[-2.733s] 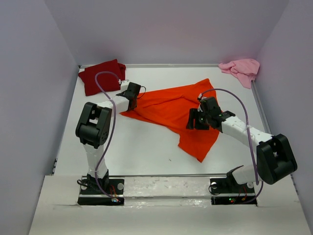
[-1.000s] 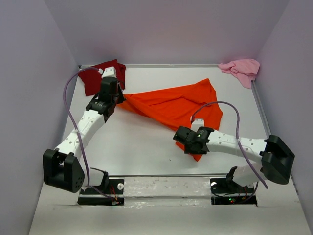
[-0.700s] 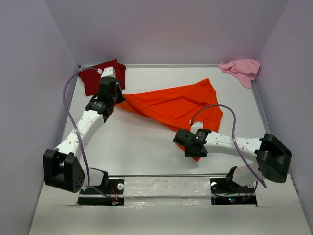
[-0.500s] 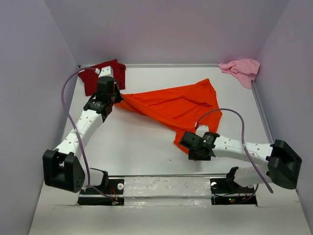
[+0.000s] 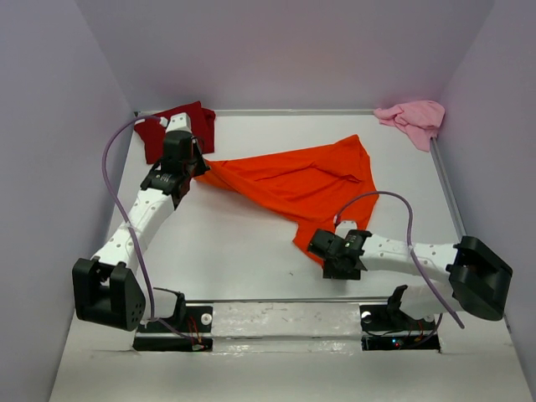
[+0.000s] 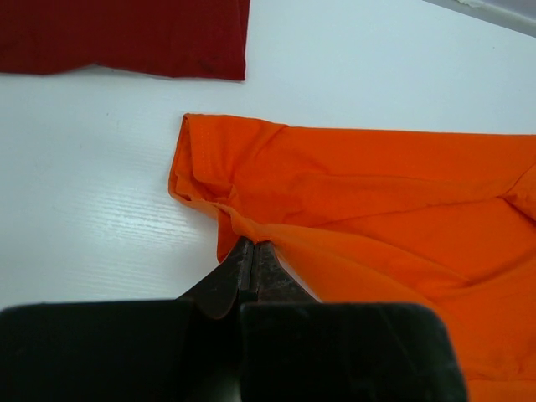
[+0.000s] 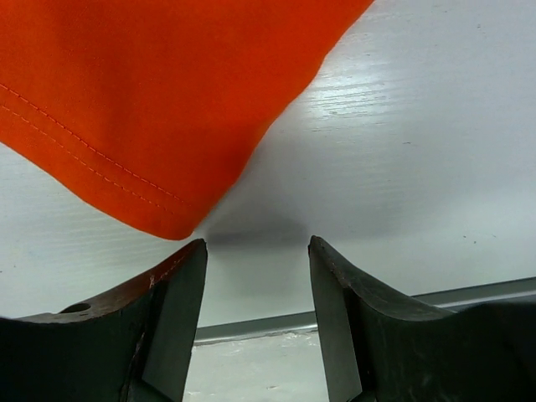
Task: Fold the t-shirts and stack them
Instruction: Fold the tshirt
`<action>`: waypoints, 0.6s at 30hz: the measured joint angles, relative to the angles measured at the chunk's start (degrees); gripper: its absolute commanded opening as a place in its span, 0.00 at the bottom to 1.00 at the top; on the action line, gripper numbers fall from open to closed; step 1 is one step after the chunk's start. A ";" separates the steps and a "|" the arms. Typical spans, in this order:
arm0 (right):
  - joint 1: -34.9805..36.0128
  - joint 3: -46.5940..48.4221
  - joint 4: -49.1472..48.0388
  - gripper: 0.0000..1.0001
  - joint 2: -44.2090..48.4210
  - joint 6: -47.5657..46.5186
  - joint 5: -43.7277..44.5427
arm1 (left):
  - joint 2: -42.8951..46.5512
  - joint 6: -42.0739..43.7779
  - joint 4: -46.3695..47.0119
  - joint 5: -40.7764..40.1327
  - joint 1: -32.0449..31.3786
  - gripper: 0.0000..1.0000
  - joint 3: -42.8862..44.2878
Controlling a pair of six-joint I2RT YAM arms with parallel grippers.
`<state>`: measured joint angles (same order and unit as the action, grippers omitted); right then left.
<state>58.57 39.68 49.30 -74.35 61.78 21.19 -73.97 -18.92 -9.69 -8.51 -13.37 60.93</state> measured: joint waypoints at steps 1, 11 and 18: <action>0.00 0.02 -0.57 0.57 -0.83 -0.07 -0.17 | 0.00 0.00 0.09 0.13 0.00 0.00 -0.11; 0.00 5.31 -2.97 0.57 -4.61 -2.49 -0.50 | 0.00 -0.02 0.11 0.59 0.00 0.00 -0.28; 0.00 5.46 -4.98 0.57 -7.45 -3.67 -0.68 | 0.00 -0.04 0.13 0.94 0.00 0.00 -0.28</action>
<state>58.57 45.15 44.31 -81.80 58.11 20.51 -73.97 -18.96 -9.56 -7.57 -13.37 60.64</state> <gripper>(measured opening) 0.572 0.014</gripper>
